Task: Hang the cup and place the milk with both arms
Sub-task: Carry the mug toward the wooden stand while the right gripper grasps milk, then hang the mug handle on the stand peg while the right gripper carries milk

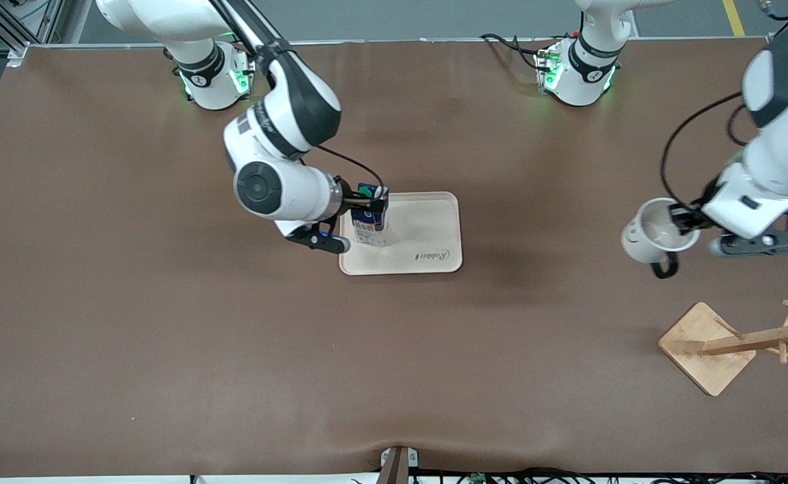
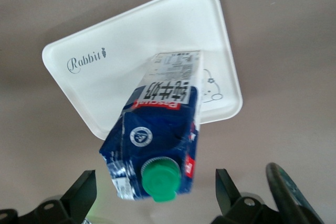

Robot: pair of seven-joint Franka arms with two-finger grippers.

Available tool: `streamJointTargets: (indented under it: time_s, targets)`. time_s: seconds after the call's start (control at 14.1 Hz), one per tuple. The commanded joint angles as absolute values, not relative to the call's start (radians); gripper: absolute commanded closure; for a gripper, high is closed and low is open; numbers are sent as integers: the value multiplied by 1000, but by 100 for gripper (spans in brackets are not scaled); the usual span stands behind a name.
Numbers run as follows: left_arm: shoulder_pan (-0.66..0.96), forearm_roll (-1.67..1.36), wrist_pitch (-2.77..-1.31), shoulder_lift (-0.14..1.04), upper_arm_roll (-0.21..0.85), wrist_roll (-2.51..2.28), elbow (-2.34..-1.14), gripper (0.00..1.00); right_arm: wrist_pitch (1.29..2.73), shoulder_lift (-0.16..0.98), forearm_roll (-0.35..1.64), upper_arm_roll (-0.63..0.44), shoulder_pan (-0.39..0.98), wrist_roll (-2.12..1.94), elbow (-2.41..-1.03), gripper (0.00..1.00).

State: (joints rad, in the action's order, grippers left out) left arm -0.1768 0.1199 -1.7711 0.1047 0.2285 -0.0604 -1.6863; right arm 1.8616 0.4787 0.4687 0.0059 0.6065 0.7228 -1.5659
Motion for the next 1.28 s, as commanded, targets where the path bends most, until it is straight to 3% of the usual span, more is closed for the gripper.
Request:
streamJointTargets:
  time_s: [0.0, 0.57, 0.64, 0.78, 1.21]
  targets:
    - [-244, 124, -1752, 118, 236, 90, -1641, 100, 1871, 505, 479, -6, 626, 735, -1551, 0]
    - [-347, 86, -1790, 255, 235, 230, -1483, 100, 1921, 543, 377, -11, 658, 866, -1560, 0]
    - [-354, 80, -1814, 267, 235, 236, -1482, 100, 1913, 543, 377, -9, 661, 911, -1559, 19]
    - [-353, 81, -1839, 288, 235, 236, -1464, 100, 1863, 543, 396, -6, 658, 980, -1554, 100]
    - [-385, 81, -1845, 331, 233, 248, -1417, 100, 1818, 528, 402, -8, 643, 1094, -1507, 100]
